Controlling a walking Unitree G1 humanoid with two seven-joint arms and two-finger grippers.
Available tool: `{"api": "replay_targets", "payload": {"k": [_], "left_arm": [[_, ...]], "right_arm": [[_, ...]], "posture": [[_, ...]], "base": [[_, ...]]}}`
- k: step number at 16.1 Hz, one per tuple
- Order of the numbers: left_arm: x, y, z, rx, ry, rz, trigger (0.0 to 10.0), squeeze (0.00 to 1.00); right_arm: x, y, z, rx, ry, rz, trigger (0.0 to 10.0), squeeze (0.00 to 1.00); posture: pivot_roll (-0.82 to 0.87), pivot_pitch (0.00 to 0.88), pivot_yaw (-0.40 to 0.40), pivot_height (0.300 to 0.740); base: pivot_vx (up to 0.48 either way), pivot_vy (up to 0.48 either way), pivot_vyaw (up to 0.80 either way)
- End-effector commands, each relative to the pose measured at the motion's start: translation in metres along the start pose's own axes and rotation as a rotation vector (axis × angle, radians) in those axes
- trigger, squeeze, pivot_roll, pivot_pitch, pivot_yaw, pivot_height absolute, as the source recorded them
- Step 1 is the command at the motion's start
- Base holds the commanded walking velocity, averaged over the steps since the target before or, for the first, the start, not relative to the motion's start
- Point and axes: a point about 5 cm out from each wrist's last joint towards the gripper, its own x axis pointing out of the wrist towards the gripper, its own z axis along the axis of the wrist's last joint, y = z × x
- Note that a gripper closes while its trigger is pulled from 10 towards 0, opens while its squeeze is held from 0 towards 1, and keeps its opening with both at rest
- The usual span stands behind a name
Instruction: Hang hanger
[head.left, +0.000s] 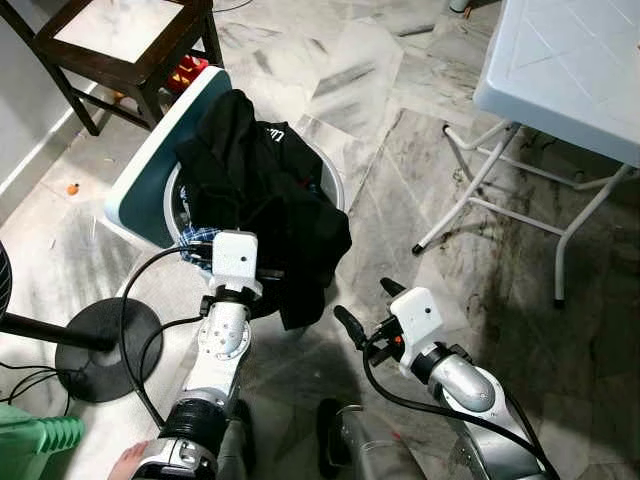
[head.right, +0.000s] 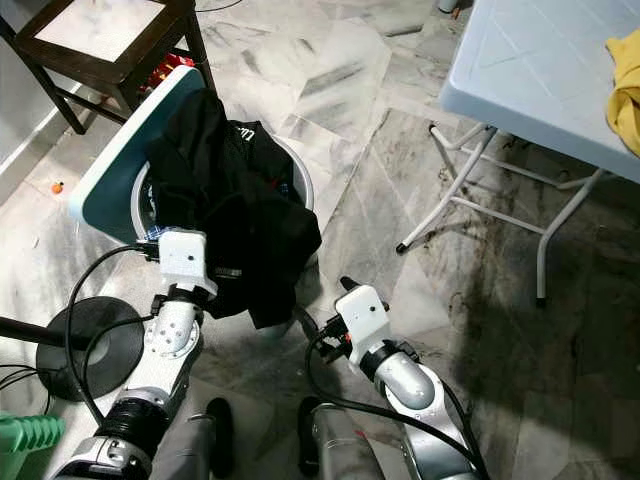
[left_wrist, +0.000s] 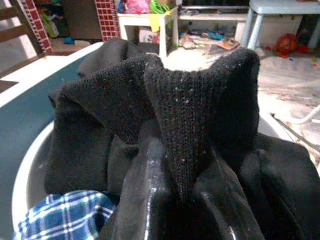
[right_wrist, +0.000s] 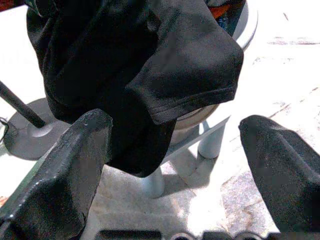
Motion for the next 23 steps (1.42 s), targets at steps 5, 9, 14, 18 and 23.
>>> {"api": "replay_targets", "payload": {"k": [5, 9, 14, 18, 23], "left_arm": [[-0.010, -0.004, -0.012, -0.042, 0.096, 0.027, 10.0, 1.00], [-0.013, -0.004, -0.007, -0.103, 0.118, 0.045, 10.0, 0.00], [-0.010, -0.003, 0.009, -0.121, 0.070, 0.053, 10.0, 0.00], [-0.016, -0.004, 0.012, -0.127, 0.066, 0.035, 8.1, 0.00], [-0.017, -0.003, 0.014, -0.125, 0.056, 0.023, 0.0, 0.00]], "right_arm": [[-0.005, 0.003, -0.010, 0.009, 0.040, 0.011, 10.0, 0.00], [-0.007, 0.003, -0.011, 0.011, 0.042, 0.009, 10.0, 0.00], [-0.007, 0.002, -0.012, 0.011, 0.046, 0.012, 10.0, 0.00], [-0.008, 0.002, -0.012, 0.011, 0.049, 0.012, 10.0, 0.00], [-0.006, 0.004, -0.013, 0.015, 0.049, 0.018, 10.0, 0.00]], "posture": [[-0.14, 0.324, -0.109, 0.740], [-0.14, 0.325, -0.108, 0.740], [-0.14, 0.327, -0.112, 0.740], [-0.14, 0.329, -0.111, 0.740], [-0.13, 0.327, -0.106, 0.740]], "base": [[0.000, 0.000, 0.00], [0.000, 0.000, 0.00], [0.000, 0.000, 0.00], [0.000, 0.000, 0.00], [0.000, 0.000, 0.00]]}}
